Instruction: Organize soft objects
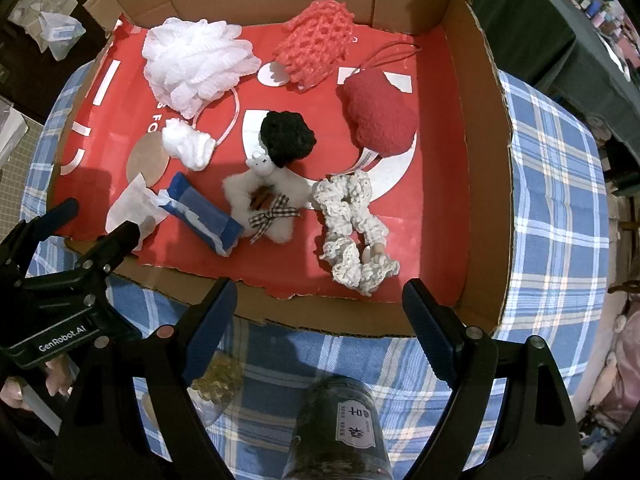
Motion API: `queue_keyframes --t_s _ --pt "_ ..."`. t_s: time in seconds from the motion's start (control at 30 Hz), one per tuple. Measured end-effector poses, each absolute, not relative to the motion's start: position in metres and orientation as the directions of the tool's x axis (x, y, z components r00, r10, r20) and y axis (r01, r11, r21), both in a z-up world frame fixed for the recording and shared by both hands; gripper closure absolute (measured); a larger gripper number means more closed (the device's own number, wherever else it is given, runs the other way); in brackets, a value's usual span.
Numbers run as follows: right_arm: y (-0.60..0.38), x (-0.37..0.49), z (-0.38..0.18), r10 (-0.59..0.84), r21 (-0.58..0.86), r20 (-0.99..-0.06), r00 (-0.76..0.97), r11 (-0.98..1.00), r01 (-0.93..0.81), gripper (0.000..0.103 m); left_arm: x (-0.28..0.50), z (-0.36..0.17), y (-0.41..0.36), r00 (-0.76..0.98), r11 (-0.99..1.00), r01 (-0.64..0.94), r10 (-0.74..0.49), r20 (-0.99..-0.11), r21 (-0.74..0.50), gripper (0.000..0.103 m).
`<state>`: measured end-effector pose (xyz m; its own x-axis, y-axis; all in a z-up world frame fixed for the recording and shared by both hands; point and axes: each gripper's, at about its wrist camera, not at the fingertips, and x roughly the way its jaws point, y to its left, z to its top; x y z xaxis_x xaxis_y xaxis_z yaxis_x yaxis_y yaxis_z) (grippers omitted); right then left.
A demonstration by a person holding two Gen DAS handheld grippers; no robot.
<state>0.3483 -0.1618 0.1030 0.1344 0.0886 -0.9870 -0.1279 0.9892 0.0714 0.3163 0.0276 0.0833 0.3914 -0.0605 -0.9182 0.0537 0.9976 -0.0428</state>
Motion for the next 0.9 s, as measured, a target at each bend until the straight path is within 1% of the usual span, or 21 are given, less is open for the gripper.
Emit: queue_keyframes --t_s 0.57,0.73,0.9 --pt "-0.164 0.350 0.104 0.094 0.076 -0.985 0.142 0.989 -0.131 0.018 0.319 0.082 0.028 0.390 0.998 0.051 -0.053 -0.919 -0.035 0.003" --pt "-0.166 0.345 0.115 0.077 0.051 -0.975 0.208 0.991 -0.126 0.018 0.314 0.091 0.031 0.416 0.997 0.059 -0.064 -0.907 -0.043 0.003" --pt "-0.170 0.330 0.138 0.097 0.064 -0.946 0.309 0.991 -0.116 0.018 0.288 0.123 0.036 0.508 0.996 0.073 -0.084 -0.857 -0.054 0.003"
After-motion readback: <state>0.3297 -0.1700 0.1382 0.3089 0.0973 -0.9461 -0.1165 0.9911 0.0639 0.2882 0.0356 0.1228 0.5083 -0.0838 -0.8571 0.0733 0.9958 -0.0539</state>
